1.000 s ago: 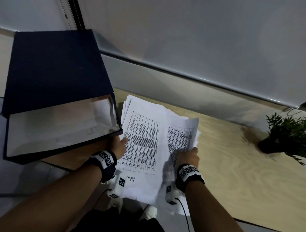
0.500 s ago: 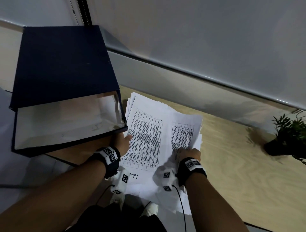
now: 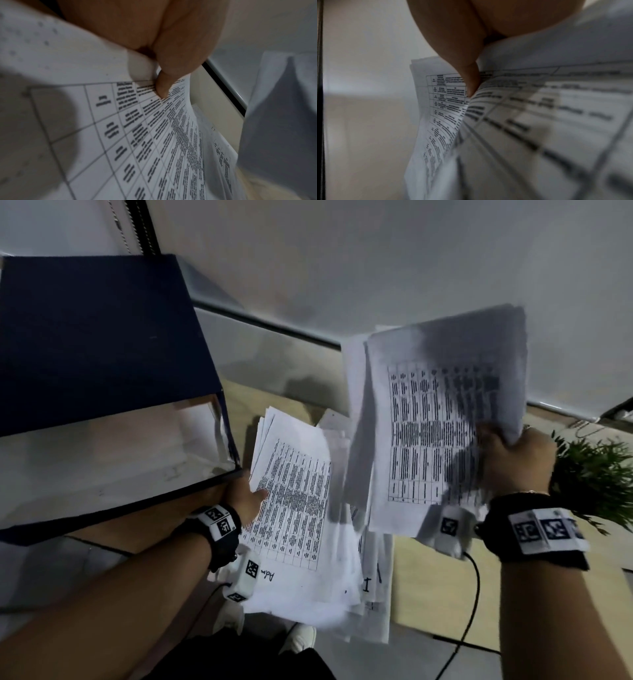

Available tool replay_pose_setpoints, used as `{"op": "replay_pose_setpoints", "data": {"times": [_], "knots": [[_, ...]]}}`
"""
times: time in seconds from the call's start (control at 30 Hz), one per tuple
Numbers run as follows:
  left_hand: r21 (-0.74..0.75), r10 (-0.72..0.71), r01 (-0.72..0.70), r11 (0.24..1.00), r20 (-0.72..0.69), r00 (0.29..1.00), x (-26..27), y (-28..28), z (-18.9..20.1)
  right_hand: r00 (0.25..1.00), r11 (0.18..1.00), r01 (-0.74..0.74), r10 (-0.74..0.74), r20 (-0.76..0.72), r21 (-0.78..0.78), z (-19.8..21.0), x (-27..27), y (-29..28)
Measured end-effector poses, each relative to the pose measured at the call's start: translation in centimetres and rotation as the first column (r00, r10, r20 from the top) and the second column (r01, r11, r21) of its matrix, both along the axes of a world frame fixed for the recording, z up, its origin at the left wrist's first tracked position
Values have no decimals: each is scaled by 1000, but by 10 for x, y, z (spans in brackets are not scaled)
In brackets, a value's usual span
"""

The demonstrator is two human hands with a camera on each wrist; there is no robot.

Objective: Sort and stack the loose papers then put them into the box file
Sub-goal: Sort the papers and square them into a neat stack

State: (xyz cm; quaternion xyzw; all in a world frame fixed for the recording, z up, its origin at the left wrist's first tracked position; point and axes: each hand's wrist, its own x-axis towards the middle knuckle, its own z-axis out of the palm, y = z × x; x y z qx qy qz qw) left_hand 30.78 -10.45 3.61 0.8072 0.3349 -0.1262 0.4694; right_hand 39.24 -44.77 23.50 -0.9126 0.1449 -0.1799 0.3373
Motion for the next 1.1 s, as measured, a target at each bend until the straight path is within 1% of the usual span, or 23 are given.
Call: {"op": "replay_pose_setpoints", "data": {"times": [0.07, 0.13, 0.17, 0.23, 0.33, 0.4, 0.43, 0.5, 0.57, 0.67, 0.73, 0.8, 0.83, 0.87, 0.9, 0.93, 0.97, 1.03, 1.07, 1.1], "knots": [[-15, -32, 32, 999, -13, 999, 4, -3, -1, 1000, 999, -1, 1, 3, 40, 6, 4, -4], [4, -60, 61, 998, -26, 998, 9, -2, -11, 1000, 998, -18, 18, 0, 53, 4, 8, 0], [-28, -66, 65, 997, -31, 997, 12, -3, -16, 999, 998, -35, 36, -25, 48, 1, 8, 6], [-106, -72, 69, 992, -22, 997, 14, -5, -19, 984, 993, -102, 110, -139, 63, -14, 6, 20], [-101, -63, 65, 993, 23, 998, 9, -4, -7, 917, 972, -199, 231, -326, 129, -53, -2, 47], [-172, -14, 24, 985, 62, 998, 6, -3, 4, 855, 963, -233, 269, -443, 136, -92, -2, 56], [-222, 49, -30, 975, 80, 996, 4, -3, 6, 826, 960, -237, 279, -490, 148, -110, -3, 62], [-254, 156, -126, 959, 100, 983, 4, -4, 4, 766, 966, -191, 257, -590, 173, -139, -8, 70], [-213, 97, -74, 974, 100, 990, 1, -10, 3, 732, 979, -162, 202, -651, 122, -162, -22, 81], [-115, -39, 37, 993, -17, 999, -1, -22, 2, 686, 971, -235, 189, -703, 32, -188, -42, 99], [-91, -126, 124, 988, -15, 992, 1, -28, 2, 655, 968, -250, 150, -741, -24, -197, -49, 104], [-27, -220, 220, 975, 13, 975, 4, -27, 3, 627, 970, -238, 111, -771, -54, -200, -53, 102], [36, -266, 266, 963, 14, 964, 6, -26, 4, 622, 970, -239, 122, -774, -39, -202, -56, 98], [80, -273, 270, 959, 31, 961, 6, -27, 11, 616, 967, -252, 147, -774, -17, -204, -58, 95], [102, -268, 260, 960, 82, 960, 5, -29, 15, 614, 964, -267, 173, -770, 3, -205, -60, 92], [83, -245, 235, 968, 149, 958, 4, -32, 21, 617, 963, -268, 187, -764, 19, -205, -61, 87], [49, -212, 206, 977, 234, 949, 4, -33, 22, 638, 965, -259, 193, -746, 28, -205, -60, 80], [-47, -135, 164, 985, 368, 920, 2, -31, 33, 726, 979, -181, 197, -658, 94, -195, -54, 70], [-81, -96, 142, 987, 416, 904, 1, -28, 38, 779, 972, -139, 227, -585, 191, -188, -49, 64], [-117, -48, 116, 986, 470, 881, 1, -27, 43, 824, 939, -106, 267, -500, 327, -176, -44, 60]]}}
